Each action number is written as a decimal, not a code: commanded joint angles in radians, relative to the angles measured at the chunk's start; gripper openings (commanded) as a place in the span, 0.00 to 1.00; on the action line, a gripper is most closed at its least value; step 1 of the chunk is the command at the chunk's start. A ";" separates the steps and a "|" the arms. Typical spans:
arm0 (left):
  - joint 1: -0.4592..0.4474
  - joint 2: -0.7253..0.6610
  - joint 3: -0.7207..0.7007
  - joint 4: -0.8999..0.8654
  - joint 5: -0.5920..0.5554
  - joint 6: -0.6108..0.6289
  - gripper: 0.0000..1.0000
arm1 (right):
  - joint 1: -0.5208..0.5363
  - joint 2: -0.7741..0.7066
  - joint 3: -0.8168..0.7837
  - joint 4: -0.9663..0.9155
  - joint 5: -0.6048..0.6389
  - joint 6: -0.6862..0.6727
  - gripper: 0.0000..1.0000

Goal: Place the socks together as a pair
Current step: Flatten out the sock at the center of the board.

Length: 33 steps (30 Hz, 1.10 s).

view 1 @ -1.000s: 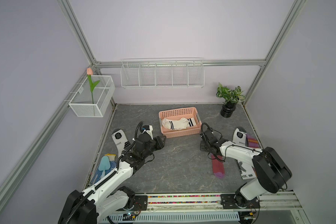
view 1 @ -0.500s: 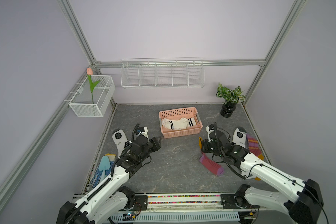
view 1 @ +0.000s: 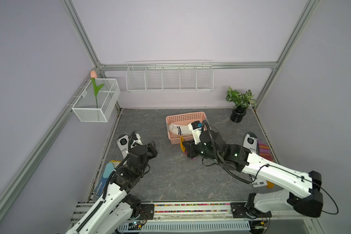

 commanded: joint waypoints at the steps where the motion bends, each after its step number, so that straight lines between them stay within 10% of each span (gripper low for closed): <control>1: 0.008 -0.077 0.029 -0.084 -0.131 0.017 0.57 | 0.027 -0.045 0.029 0.041 0.047 -0.047 0.07; 20: 0.008 0.071 -0.122 0.123 0.327 -0.021 0.54 | -0.177 -0.443 -0.835 -0.041 0.204 0.302 0.08; 25: 0.004 0.236 -0.116 0.187 0.558 0.000 0.57 | -0.218 -0.519 -0.872 -0.097 0.235 0.303 0.54; 33: -0.169 0.423 -0.065 0.036 0.562 -0.054 0.58 | -0.241 -0.535 -0.784 -0.226 0.368 0.213 0.64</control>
